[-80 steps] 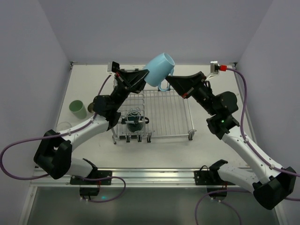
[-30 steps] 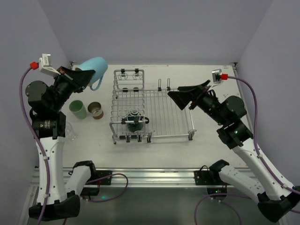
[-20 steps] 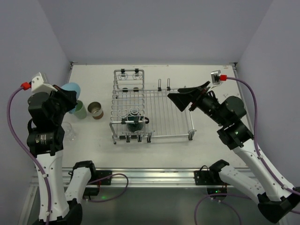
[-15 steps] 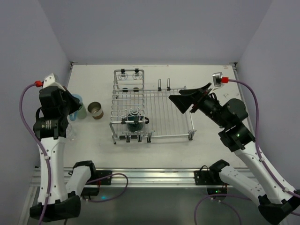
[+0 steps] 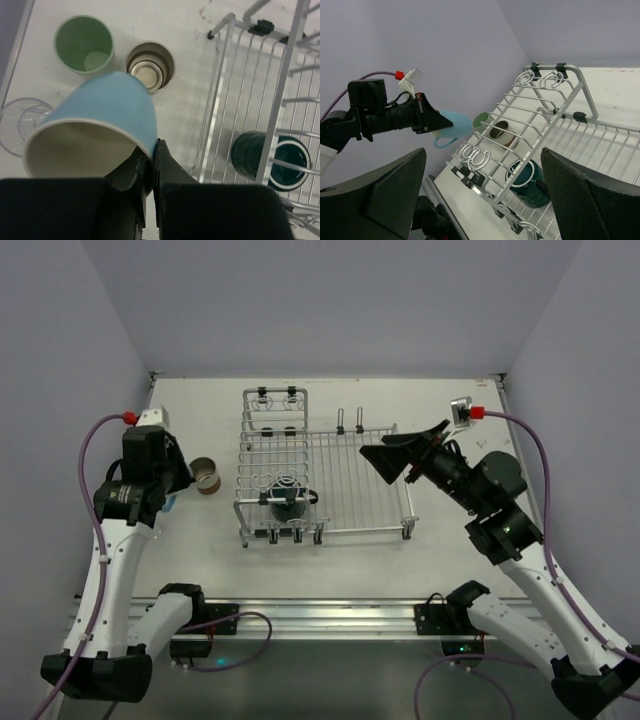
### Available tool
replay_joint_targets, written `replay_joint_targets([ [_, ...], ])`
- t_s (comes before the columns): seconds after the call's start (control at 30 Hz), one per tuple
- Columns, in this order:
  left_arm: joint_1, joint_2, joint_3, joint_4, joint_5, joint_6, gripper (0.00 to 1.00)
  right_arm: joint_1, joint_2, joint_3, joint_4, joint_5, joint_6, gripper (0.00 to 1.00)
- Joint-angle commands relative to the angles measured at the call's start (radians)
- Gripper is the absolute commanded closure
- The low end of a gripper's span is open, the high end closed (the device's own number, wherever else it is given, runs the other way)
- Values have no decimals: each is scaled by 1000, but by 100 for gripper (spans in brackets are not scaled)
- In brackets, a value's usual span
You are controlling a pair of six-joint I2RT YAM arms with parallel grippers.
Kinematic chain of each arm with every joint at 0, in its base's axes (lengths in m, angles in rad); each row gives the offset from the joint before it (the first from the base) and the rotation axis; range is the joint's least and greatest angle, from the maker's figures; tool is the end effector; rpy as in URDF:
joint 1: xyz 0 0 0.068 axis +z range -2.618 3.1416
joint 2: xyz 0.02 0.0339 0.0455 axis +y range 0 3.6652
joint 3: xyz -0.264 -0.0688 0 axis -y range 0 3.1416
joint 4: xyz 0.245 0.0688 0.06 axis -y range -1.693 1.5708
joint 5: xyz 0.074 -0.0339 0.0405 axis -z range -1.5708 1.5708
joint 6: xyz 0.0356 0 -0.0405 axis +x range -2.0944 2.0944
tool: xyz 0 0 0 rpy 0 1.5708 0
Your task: Unload the cups from the dish rack
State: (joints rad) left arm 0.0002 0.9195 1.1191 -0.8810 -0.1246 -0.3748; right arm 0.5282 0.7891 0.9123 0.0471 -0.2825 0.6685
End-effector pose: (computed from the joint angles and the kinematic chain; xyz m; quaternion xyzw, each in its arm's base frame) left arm 0.1731 0.0045 0.3620 -0.1943 0.8802 -0.0247 0.4323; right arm 0.1474 0.0975 0.4089 -0.0627 0.6440 0.5014 0.5744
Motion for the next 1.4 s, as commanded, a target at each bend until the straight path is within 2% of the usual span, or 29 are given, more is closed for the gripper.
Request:
replay_joint_targets([
  [0.0, -106, 19, 1, 27, -43, 22, 100, 3, -19, -18, -1, 0, -7, 1],
  [0.17, -126, 39, -45, 51, 38, 7, 100, 4, -51, -35, -12, 22, -12, 1],
  [0.33, -126, 50, -67, 30, -7, -26, 100, 3, -63, -46, -26, 35, -18, 1],
  [0.43, -126, 74, -85, 27, 57, -33, 100, 3, -68, -44, -30, 40, -18, 1],
  [0.63, -128, 105, -133, 46, 88, -53, 100, 3, -80, -47, -39, 54, -24, 1],
  [0.83, -128, 231, -143, 89, 114, -81, 100, 3, -99, -61, -52, 86, -46, 1],
  [0.97, -126, 269, -156, 119, 97, -88, 100, 3, -96, -23, -134, 103, -78, 1],
  [1.07, -126, 286, -156, 120, 86, -87, 100, 1, -74, -4, -173, 100, -99, 1],
  [1.2, -124, 306, -154, 117, 63, -90, 100, -11, 36, 34, -259, 44, -89, 1],
  [1.37, -123, 355, -159, 111, 75, -87, 100, -16, 107, 20, -260, -10, -95, 1],
])
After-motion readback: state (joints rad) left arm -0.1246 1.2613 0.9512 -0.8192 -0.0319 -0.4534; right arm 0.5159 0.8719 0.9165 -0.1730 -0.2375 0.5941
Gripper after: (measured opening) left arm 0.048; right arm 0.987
